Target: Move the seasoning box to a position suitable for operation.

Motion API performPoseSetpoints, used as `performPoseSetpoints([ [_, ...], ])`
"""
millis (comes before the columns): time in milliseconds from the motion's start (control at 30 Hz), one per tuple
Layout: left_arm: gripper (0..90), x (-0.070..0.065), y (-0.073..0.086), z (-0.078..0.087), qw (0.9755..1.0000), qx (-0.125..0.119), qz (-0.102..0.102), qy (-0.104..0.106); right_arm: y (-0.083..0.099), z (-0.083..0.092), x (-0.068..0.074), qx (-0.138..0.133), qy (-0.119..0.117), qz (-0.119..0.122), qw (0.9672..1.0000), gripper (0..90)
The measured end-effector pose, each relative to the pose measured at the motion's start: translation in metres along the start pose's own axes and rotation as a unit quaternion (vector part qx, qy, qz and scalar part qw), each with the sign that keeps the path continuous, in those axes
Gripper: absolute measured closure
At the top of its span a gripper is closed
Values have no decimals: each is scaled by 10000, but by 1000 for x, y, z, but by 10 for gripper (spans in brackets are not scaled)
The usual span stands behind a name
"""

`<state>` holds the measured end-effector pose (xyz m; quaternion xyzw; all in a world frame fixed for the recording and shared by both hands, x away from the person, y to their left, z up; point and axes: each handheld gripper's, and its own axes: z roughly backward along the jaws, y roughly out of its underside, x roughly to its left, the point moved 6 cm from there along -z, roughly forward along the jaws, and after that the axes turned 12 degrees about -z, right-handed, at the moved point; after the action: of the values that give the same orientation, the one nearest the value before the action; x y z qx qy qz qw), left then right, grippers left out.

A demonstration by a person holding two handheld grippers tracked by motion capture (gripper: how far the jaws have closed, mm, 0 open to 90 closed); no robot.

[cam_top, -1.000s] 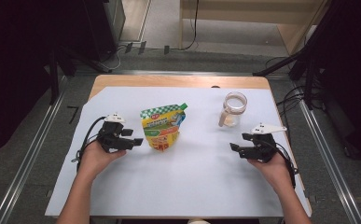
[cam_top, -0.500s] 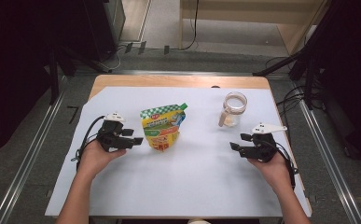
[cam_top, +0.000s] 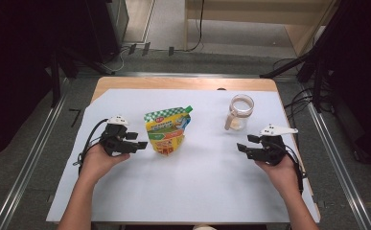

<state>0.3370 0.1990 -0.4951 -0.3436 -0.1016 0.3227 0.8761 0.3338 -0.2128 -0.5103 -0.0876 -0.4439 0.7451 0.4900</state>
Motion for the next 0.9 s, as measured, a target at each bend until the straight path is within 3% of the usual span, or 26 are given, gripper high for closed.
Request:
performPoseSetpoints([
  [200, 396, -1, 0, 1, 10000, 4, 0, -5, -4, 0, 1, -75, -30, -6, 10000, 426],
  [433, 396, -3, 1, 2, 10000, 12, -62, -19, -12, -5, -8, -197, 139, -29, 9997, 431],
  [533, 396, -5, 2, 2, 10000, 37, -70, -34, -20, -11, -18, -241, 318, -62, 9992, 412],
  [667, 395, -6, 4, 1, 9999, 102, -113, -22, -26, -20, -27, -359, 283, -199, 9988, 397],
  [900, 392, -8, 6, 3, 9999, 128, -107, -43, -38, -31, -41, -303, 256, -338, 9986, 393],
])
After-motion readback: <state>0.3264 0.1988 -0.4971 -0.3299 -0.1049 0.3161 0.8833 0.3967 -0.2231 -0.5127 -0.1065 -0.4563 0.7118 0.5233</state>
